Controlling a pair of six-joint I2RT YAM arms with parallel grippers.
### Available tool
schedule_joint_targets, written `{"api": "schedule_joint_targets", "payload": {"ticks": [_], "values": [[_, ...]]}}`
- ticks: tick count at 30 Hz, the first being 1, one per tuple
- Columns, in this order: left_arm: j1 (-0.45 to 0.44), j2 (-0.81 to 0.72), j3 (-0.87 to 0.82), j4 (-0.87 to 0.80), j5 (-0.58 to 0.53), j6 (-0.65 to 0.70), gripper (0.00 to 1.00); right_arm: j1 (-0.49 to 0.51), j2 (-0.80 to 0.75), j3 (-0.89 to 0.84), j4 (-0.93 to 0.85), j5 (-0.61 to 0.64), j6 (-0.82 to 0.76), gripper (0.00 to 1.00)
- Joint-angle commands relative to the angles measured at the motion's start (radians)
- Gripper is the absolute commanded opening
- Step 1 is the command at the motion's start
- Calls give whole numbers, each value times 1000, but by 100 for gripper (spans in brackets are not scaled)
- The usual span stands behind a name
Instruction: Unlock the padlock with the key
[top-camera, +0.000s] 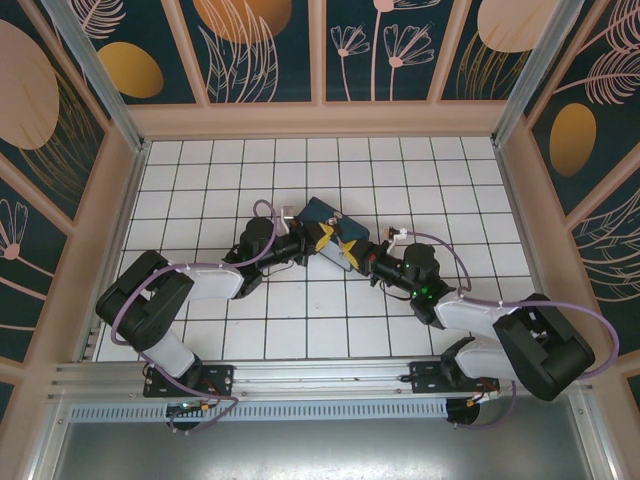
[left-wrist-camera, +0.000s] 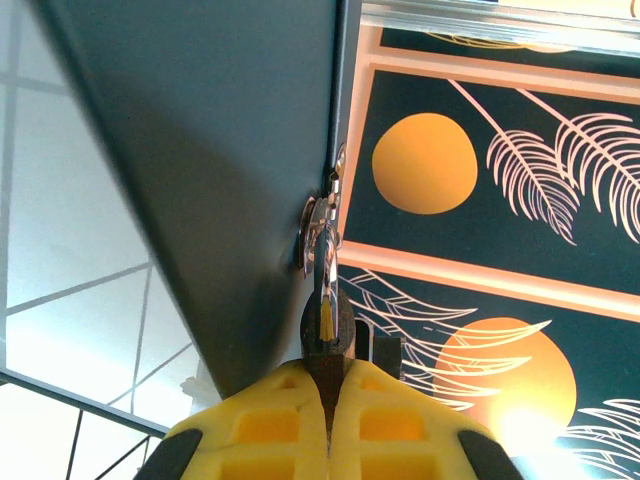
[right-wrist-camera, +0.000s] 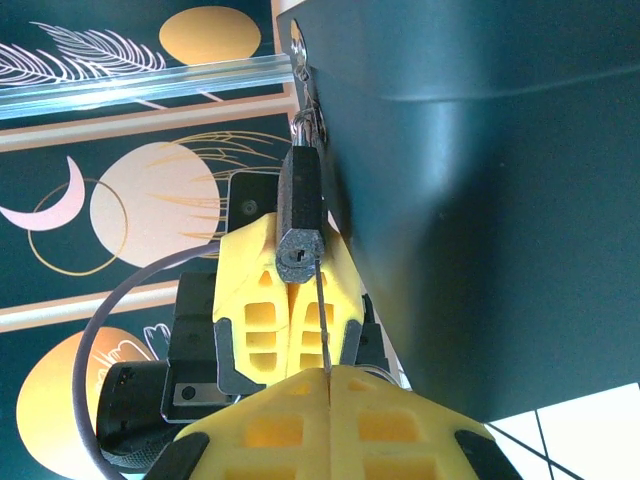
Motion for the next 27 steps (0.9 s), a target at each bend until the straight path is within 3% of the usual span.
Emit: {"api": "schedule_joint_targets", "payload": {"ticks": [1, 27], "values": [[5, -11, 2, 108, 20, 3, 2, -3, 8, 13, 30, 11, -18, 0], [6, -5, 3, 108, 25, 8, 2, -10, -25, 17, -10, 17, -39, 0]]}}
